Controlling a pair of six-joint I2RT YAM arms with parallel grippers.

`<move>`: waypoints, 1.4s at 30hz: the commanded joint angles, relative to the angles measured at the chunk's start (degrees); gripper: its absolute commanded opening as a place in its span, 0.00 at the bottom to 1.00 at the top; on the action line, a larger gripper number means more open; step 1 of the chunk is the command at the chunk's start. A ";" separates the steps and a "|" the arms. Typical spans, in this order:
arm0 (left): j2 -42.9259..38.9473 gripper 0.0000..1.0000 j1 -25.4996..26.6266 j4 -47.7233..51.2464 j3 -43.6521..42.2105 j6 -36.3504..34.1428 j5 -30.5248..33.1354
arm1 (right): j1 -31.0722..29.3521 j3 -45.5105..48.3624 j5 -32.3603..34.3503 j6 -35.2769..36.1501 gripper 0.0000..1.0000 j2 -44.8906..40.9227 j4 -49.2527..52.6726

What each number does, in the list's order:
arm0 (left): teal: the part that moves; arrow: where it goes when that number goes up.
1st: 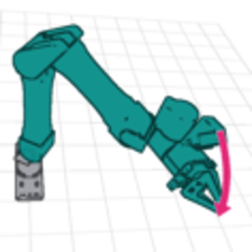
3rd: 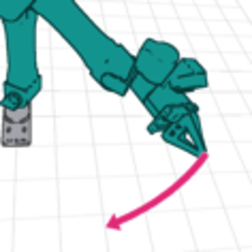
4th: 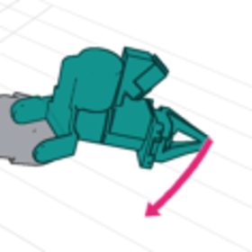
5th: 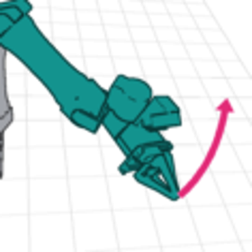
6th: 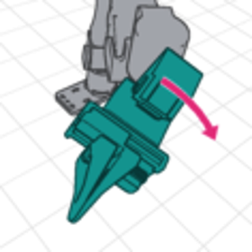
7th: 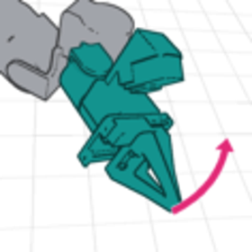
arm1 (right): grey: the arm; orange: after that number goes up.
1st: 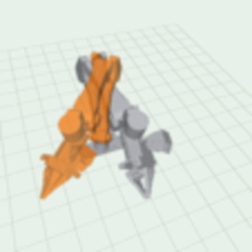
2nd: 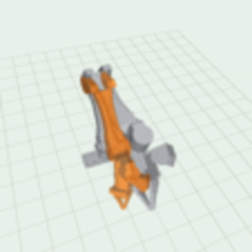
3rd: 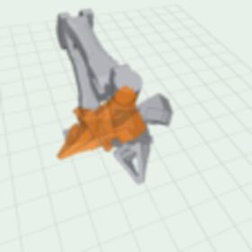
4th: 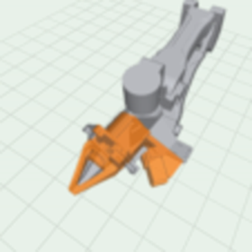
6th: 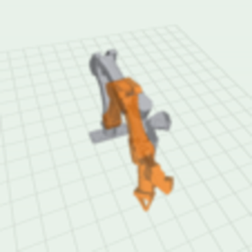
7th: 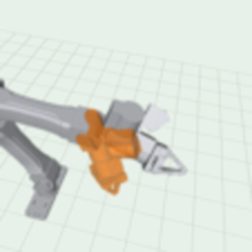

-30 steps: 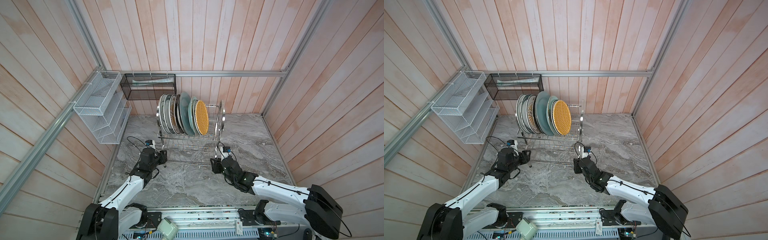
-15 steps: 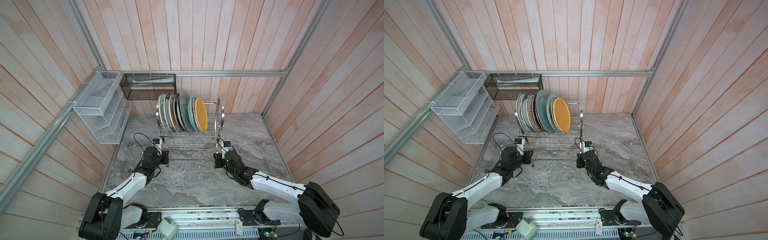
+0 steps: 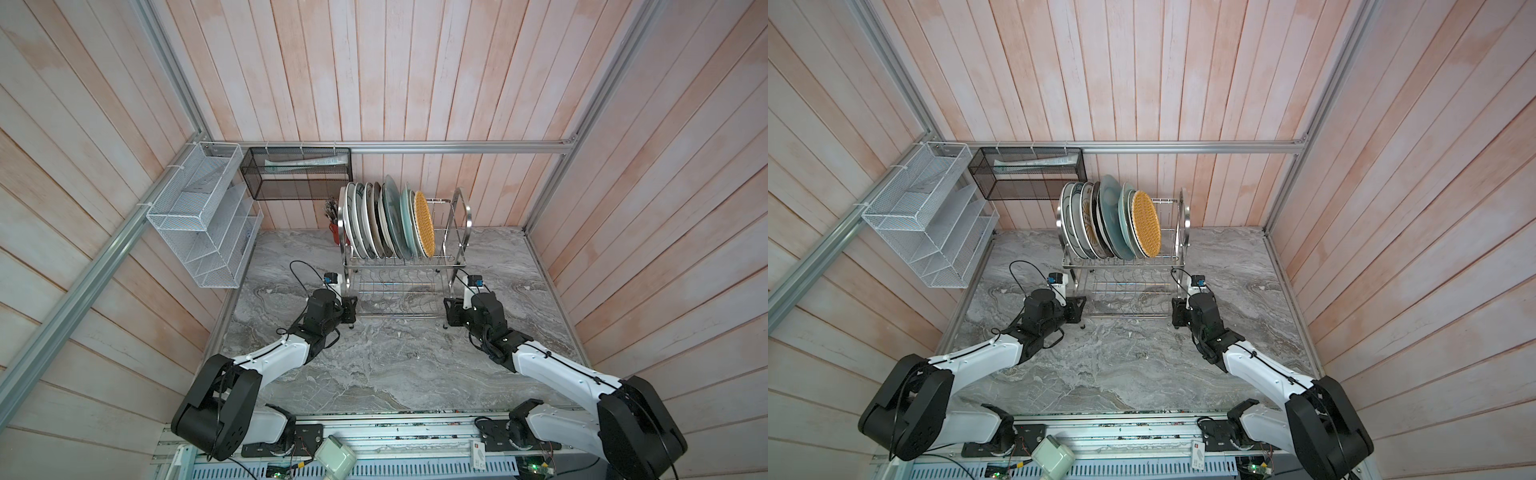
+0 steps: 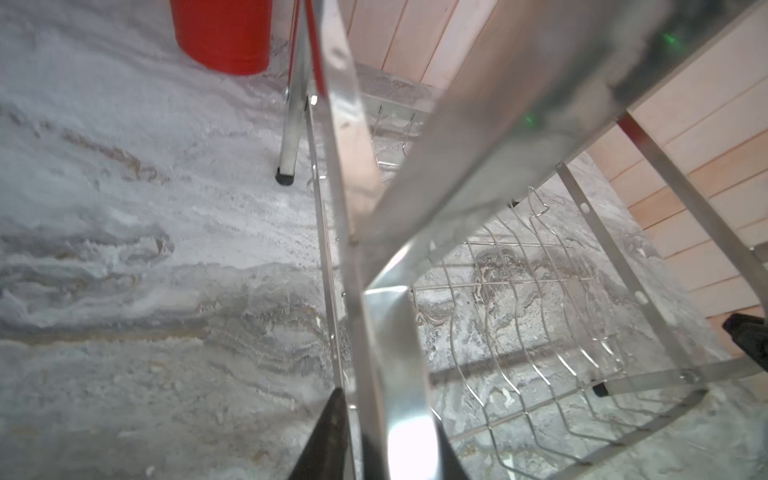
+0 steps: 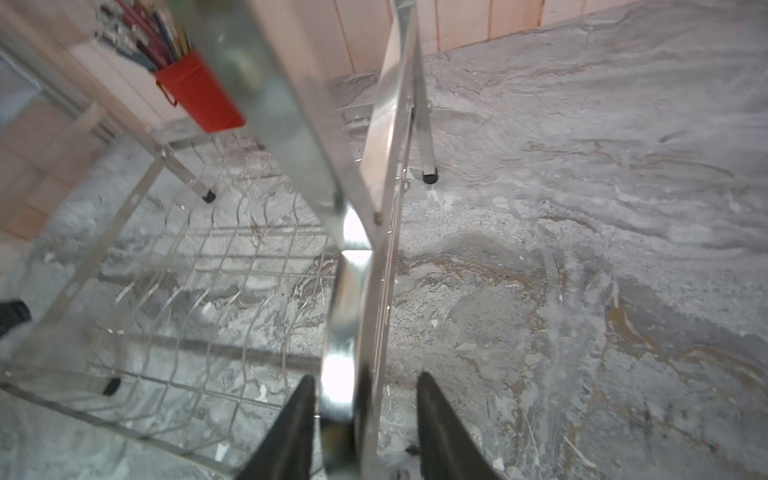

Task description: Load the plates into the dish rack

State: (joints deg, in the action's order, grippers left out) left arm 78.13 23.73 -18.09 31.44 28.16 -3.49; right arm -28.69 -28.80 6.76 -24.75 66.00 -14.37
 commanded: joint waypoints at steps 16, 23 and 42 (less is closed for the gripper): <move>-41.46 1.00 -12.12 24.46 -8.87 4.33 33.62 | 18.44 7.27 8.94 3.41 0.98 -17.43 -5.21; -37.00 1.00 -14.43 1.13 -20.50 -5.99 49.25 | 27.89 16.27 3.90 14.07 0.98 -6.27 -32.22; 5.33 1.00 -25.54 -46.30 -17.72 -20.15 17.35 | 30.62 15.98 -0.25 21.15 0.98 21.04 -56.75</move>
State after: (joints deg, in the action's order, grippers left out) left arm 81.84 -1.87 -57.54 11.79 11.88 23.53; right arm 1.65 -10.90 7.33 -4.14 87.74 -69.67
